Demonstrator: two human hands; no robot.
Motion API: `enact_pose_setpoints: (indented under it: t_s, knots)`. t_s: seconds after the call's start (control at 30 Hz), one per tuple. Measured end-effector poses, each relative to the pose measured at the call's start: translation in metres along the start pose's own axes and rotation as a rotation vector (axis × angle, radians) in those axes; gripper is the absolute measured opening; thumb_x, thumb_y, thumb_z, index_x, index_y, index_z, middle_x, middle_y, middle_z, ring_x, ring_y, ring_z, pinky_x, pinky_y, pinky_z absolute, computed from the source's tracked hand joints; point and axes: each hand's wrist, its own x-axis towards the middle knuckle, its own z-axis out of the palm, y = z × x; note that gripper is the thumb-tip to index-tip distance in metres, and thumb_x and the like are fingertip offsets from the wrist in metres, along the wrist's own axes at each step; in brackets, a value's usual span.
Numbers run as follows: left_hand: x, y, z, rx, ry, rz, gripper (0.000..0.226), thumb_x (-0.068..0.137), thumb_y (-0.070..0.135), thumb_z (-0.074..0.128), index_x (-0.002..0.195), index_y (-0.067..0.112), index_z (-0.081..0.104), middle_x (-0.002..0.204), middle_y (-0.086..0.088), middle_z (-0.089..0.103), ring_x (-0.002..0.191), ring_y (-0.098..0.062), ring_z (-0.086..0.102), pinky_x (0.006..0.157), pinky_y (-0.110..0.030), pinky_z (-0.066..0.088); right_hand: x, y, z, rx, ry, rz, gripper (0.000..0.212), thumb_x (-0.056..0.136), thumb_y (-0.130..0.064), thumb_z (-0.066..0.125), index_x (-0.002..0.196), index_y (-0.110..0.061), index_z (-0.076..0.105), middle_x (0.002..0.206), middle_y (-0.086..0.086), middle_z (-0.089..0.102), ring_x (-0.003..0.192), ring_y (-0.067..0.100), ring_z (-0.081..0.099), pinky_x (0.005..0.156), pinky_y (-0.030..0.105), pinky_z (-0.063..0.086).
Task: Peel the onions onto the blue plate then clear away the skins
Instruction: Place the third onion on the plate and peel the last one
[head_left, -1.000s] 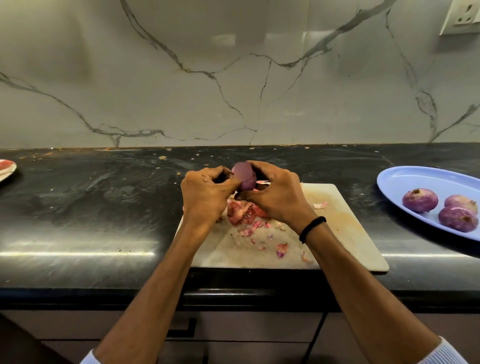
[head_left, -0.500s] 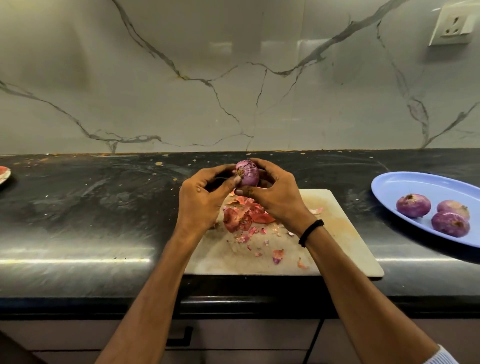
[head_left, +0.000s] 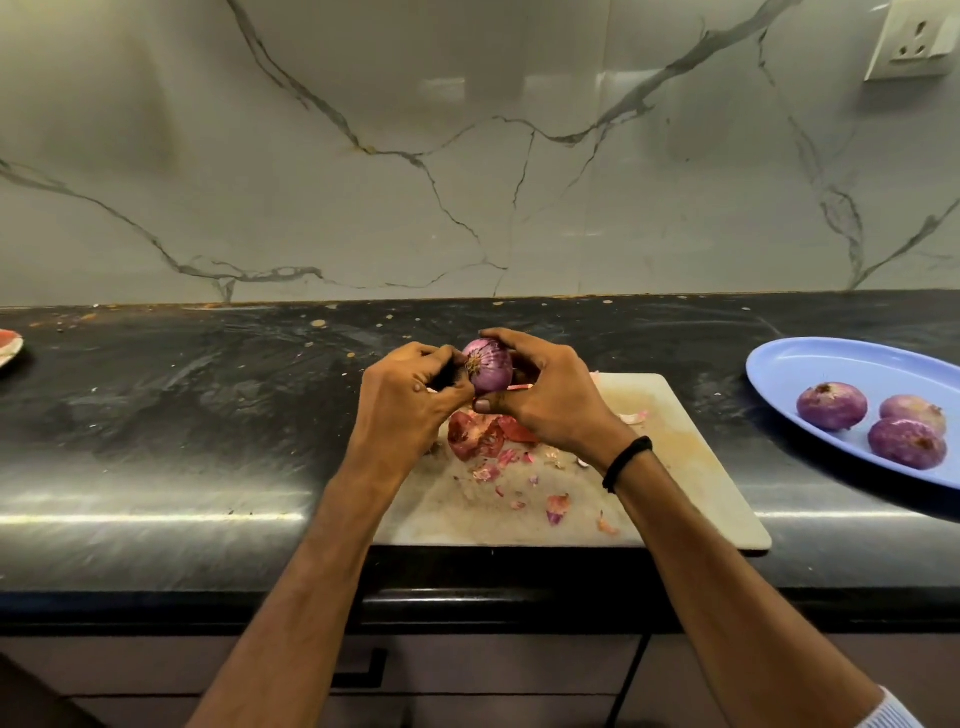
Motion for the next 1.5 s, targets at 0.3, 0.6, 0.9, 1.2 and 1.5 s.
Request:
enact_pose_setpoints:
  t_s: [0.3, 0.6, 0.9, 1.2, 1.5]
  knots:
    - [0.003, 0.017, -0.007, -0.497, 0.171, -0.361, 0.017, 0.089, 0.006, 0.070, 0.086, 0.022, 0.076, 0.073, 0.004, 0.075, 0.071, -0.019, 0.074, 0.066, -0.031, 0.061, 0.000, -0.005, 0.000, 0.050, 0.023, -0.010, 0.079, 0.068, -0.009, 0.090, 0.139, -0.014, 0.054, 0.129, 0.002, 0.063, 0.117, 0.015, 0.061, 0.096, 0.034, 0.055]
    - [0.000, 0.009, 0.004, -0.192, 0.088, -0.096, 0.024, 0.087, 0.022, 0.075, 0.108, 0.010, 0.076, 0.101, 0.004, 0.071, 0.092, -0.006, 0.068, 0.083, -0.016, 0.053, 0.000, -0.003, 0.000, -0.011, 0.089, -0.051, 0.081, 0.068, -0.011, 0.090, 0.140, -0.012, 0.054, 0.128, 0.003, 0.065, 0.110, 0.012, 0.063, 0.087, 0.010, 0.051]
    - [-0.002, 0.012, 0.009, 0.012, 0.135, -0.012, 0.021, 0.082, 0.016, 0.081, 0.099, 0.005, 0.078, 0.091, -0.005, 0.071, 0.076, -0.012, 0.064, 0.072, -0.023, 0.055, -0.005, -0.002, 0.008, -0.166, 0.118, -0.141, 0.073, 0.074, -0.014, 0.087, 0.139, -0.011, 0.055, 0.129, 0.007, 0.064, 0.112, 0.019, 0.063, 0.096, 0.032, 0.055]
    - [0.003, 0.028, 0.003, -0.339, 0.167, -0.458, 0.016, 0.080, 0.017, 0.077, 0.066, 0.023, 0.075, 0.059, 0.003, 0.069, 0.055, -0.014, 0.066, 0.058, -0.038, 0.057, -0.004, -0.003, 0.012, -0.112, 0.125, -0.152, 0.074, 0.072, -0.012, 0.088, 0.138, -0.014, 0.054, 0.129, 0.002, 0.064, 0.115, 0.017, 0.062, 0.096, 0.025, 0.054]
    - [-0.001, 0.012, 0.002, -0.042, 0.207, -0.575, 0.030, 0.088, 0.042, 0.071, 0.065, 0.022, 0.075, 0.056, 0.009, 0.067, 0.051, -0.008, 0.064, 0.062, -0.040, 0.058, 0.000, -0.007, 0.003, 0.000, 0.190, -0.094, 0.076, 0.069, -0.013, 0.090, 0.136, -0.016, 0.055, 0.125, -0.003, 0.063, 0.112, 0.010, 0.062, 0.093, 0.019, 0.053]
